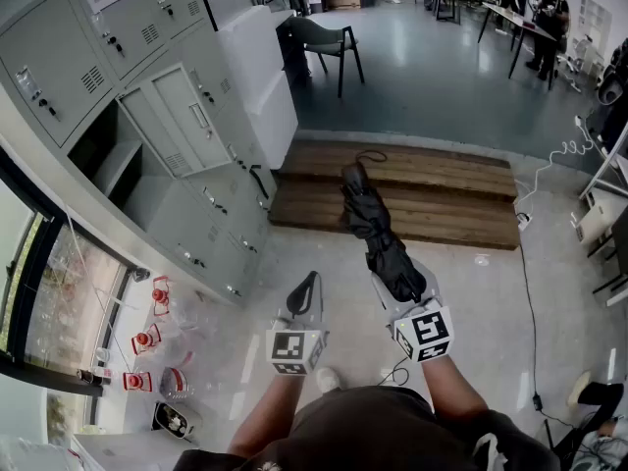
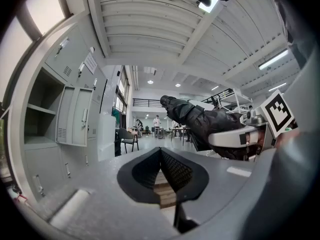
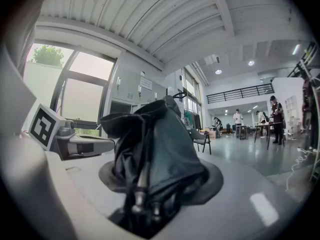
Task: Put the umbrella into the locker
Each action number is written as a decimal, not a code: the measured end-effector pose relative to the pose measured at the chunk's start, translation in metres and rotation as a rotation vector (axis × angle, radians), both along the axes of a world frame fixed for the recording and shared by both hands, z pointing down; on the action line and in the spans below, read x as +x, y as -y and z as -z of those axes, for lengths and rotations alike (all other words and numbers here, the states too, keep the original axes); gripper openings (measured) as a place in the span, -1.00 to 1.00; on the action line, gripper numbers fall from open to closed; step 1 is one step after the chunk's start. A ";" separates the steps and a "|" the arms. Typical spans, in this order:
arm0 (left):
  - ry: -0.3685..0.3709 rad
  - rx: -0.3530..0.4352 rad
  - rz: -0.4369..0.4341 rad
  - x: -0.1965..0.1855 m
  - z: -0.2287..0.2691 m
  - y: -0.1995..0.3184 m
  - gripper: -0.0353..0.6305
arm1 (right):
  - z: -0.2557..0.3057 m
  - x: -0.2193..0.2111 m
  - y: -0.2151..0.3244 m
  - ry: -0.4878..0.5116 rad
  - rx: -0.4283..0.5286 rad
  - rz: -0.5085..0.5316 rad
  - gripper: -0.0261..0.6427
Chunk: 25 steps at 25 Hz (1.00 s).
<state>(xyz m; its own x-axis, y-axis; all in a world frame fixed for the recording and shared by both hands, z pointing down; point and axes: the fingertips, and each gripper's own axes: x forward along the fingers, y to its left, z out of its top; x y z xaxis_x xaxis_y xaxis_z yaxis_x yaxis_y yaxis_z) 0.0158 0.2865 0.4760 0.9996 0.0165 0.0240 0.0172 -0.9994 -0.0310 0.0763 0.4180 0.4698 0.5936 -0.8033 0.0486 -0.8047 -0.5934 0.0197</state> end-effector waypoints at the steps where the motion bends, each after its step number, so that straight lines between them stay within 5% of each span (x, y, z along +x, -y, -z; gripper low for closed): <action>1: 0.000 -0.005 -0.001 0.000 0.000 0.000 -0.88 | 0.000 -0.001 0.001 -0.005 0.002 0.006 -0.23; 25: -0.004 -0.030 0.016 -0.010 -0.006 0.066 -0.88 | 0.012 -0.017 0.074 -0.026 0.042 0.056 -0.22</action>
<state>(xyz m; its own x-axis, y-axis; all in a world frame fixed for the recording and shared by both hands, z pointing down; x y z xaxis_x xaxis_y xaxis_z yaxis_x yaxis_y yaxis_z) 0.0053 0.2202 0.4822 0.9998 0.0010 0.0196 0.0010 -1.0000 -0.0011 0.0593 0.3443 0.4576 0.5485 -0.8361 -0.0007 -0.8360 -0.5485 0.0168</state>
